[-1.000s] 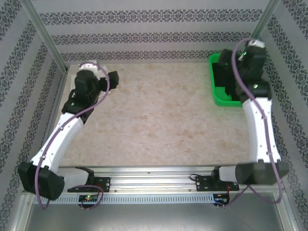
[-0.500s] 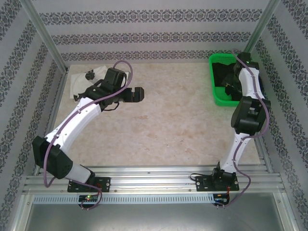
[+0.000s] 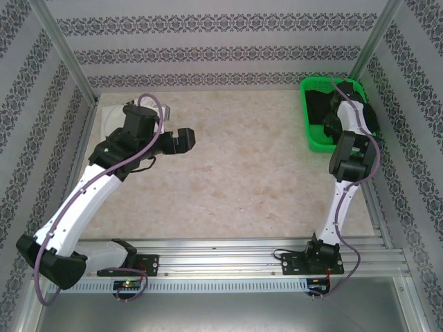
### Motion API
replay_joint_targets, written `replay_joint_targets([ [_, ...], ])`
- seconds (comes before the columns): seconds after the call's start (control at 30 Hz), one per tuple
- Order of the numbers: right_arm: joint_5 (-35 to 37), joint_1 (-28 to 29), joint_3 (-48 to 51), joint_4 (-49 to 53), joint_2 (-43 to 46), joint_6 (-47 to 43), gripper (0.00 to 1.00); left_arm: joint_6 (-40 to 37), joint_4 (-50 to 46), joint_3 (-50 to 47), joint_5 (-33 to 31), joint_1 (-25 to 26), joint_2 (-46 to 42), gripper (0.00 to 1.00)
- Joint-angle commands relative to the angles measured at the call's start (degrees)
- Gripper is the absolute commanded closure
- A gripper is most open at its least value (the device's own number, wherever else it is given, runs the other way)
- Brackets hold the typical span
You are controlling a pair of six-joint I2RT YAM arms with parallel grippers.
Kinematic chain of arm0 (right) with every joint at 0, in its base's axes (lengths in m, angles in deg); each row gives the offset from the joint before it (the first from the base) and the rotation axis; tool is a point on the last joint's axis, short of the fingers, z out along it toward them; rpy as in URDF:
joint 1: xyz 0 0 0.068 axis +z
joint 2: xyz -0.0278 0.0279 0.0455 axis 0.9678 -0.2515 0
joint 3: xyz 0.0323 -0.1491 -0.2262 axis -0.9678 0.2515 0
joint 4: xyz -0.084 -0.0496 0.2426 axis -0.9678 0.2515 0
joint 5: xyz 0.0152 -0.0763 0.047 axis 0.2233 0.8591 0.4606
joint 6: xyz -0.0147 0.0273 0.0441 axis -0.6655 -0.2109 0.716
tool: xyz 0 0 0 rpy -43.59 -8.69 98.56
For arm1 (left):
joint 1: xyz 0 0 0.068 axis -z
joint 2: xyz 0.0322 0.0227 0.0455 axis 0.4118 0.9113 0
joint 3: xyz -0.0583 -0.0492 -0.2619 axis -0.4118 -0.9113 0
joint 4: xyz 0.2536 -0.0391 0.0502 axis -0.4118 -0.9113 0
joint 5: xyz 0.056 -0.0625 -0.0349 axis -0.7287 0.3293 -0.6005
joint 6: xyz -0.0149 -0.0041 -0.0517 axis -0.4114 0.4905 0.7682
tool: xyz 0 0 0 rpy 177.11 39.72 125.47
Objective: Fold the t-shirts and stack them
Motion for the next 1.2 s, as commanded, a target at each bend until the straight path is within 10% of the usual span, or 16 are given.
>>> replay_joint_targets([
  [0.0,3.64,0.29,-1.87,-6.03,2.45,0.99,0.61,0.40,-2.39,-1.03,-3.11,-2.14,-2.69,0.00],
  [0.13,0.19,1.90,-3.91,-11.44,8.31,-2.39,1.00,-0.10,-0.84,-3.00,-3.01,-7.06,-4.57,0.00],
  [0.37,-18.52,8.63,-18.23,-9.92,20.93,-7.50,1.00,-0.44,7.36,-5.06,2.26,-15.93,-2.81,0.00],
  [0.73,-46.38,29.34,-48.32,-19.22,24.21,15.56,1.00,-3.16,14.57,18.23,5.01,-19.83,11.53,0.00],
  [0.93,-47.86,32.76,-29.34,-13.81,30.64,14.53,1.00,-4.43,12.70,24.74,5.83,-20.73,11.22,0.00],
  [1.17,-44.63,31.14,24.41,-26.69,39.41,15.35,1.00,-3.85,10.82,3.30,2.77,-21.43,1.66,0.00],
])
